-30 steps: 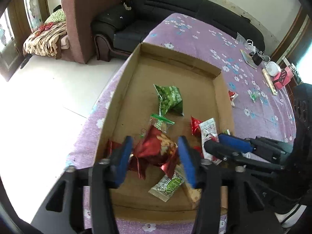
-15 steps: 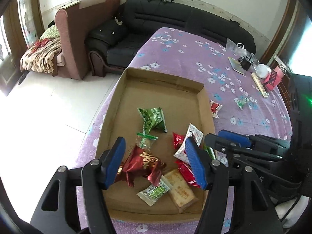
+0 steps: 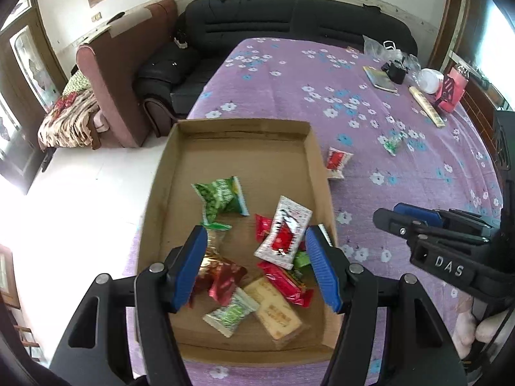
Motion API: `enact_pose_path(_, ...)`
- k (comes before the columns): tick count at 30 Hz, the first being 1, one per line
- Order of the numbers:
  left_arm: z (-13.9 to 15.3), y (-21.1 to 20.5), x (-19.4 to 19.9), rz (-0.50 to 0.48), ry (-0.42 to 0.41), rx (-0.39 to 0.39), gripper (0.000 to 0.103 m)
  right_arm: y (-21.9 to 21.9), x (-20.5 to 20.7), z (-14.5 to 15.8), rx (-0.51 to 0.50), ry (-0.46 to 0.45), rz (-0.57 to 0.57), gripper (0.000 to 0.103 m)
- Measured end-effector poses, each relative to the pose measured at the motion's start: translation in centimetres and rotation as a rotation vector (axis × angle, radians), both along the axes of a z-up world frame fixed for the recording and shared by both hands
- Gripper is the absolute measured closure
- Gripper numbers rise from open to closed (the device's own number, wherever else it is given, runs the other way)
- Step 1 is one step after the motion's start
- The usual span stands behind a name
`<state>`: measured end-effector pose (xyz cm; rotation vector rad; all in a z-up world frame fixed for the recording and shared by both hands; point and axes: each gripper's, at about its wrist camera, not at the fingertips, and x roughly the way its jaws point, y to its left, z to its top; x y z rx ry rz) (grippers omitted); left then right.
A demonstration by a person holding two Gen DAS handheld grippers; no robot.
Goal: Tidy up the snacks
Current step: 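Carry both snacks over the cardboard box and open both tools, then grasp a green clear snack bag with the right tool while the left tool grasps a white-and-red packet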
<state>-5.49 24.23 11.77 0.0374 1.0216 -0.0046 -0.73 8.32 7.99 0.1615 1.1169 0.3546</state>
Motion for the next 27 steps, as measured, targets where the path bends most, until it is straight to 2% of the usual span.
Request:
enact_pose_path(4, -0.4, -1.1, 0.2, 0.004, 0.015, -0.017, 0.038, -2.6, 0.0, -0.3, -0.002, 0.0, -0.02, 0.071)
enact_pose_path(11, -1.0, -2.3, 0.4, 0.025, 0.042, -0.143, 0.038, -10.5, 2.2, -1.4, -0.003, 0.03, -0.151, 0.071)
enact_pose_path(14, -1.2, -3.0, 0.4, 0.024, 0.051, -0.188, 0.038, -14.2, 4.7, -2.1, 0.067, 0.065, -0.222, 0.07)
enact_pose_path(16, -1.3, -3.8, 0.5, 0.018, 0.052, -0.184, 0.038, -16.2, 6.9, -2.7, 0.151, 0.092, -0.268, 0.062)
enact_pose_path(22, -1.4, -5.3, 1.1, -0.006, 0.055, -0.198, 0.038, -16.3, 12.5, -4.7, 0.162, 0.115, -0.296, 0.06)
enact_pose_path(25, -1.4, -5.2, 2.0, -0.001, 0.054, -0.21, 0.038, -15.1, 14.4, -5.8, 0.122, 0.135, -0.3, 0.06)
enact_pose_path(27, -1.5, -4.9, 3.0, 0.002, 0.06, -0.243, 0.038, -14.4, 15.4, -6.2, 0.094, 0.127, -0.295, 0.06)
